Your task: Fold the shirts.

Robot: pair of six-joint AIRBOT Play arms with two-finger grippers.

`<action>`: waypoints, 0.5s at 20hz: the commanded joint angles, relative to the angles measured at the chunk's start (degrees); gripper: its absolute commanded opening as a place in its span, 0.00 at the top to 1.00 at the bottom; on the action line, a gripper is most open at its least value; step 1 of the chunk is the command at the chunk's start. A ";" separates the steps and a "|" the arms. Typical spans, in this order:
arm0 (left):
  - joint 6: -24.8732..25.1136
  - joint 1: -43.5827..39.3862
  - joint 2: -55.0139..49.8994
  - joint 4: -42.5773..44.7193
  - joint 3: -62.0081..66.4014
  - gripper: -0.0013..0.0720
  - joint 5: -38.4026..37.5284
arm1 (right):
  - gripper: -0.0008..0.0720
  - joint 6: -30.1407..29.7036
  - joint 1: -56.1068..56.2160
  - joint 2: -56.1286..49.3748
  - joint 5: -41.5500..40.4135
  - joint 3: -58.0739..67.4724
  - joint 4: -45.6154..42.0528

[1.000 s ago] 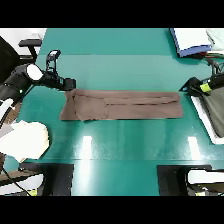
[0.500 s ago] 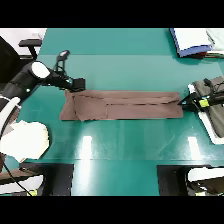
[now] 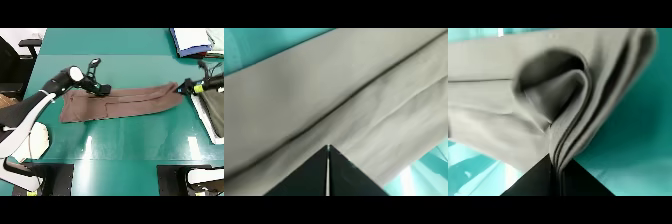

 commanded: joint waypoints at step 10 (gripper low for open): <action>-2.95 -5.49 -12.90 -2.47 11.52 0.95 -2.64 | 0.96 7.39 21.09 9.55 -0.35 21.24 7.78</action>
